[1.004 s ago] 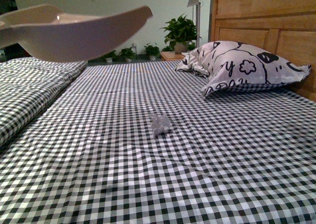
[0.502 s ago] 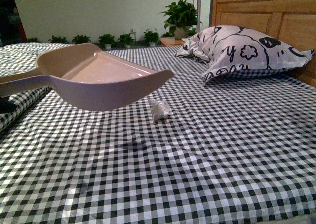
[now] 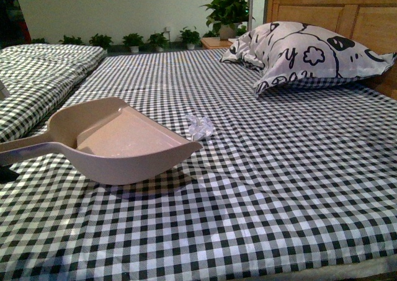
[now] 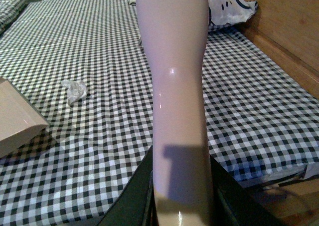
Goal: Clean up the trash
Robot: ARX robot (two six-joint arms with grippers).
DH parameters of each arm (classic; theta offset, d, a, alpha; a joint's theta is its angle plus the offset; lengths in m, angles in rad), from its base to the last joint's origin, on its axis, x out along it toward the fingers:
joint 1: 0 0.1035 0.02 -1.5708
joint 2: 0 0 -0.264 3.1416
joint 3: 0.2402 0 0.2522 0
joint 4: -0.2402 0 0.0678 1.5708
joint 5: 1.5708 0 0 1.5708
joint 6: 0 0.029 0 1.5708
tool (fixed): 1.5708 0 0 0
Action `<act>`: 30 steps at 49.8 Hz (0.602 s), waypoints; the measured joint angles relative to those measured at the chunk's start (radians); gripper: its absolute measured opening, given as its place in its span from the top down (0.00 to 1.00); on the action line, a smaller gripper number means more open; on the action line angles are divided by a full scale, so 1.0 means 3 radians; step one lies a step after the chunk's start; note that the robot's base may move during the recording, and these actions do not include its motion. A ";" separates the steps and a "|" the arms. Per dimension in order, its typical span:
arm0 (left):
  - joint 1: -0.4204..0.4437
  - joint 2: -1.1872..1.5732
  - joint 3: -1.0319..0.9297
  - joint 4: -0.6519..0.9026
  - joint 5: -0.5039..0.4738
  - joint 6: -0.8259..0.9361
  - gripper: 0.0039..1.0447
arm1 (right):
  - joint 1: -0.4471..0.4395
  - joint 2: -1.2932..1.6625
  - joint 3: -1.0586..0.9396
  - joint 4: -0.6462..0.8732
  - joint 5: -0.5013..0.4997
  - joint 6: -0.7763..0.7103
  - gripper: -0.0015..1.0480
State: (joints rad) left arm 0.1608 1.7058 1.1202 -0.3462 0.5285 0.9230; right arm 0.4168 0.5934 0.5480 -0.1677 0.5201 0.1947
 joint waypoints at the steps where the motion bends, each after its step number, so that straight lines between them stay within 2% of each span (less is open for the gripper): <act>1: 0.0006 0.0024 0.0023 -0.0001 0.0001 0.0008 0.75 | 0.0000 0.0000 0.0000 0.0000 0.0000 0.0000 0.80; 30: 0.0028 0.0762 0.0814 -0.0211 -0.0019 0.0211 0.75 | 0.0000 0.0000 0.0000 0.0000 0.0000 0.0000 0.80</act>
State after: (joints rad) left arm 0.1692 1.9343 1.3643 -0.4095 0.5228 0.9863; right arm 0.4168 0.5934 0.5480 -0.1677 0.5201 0.1947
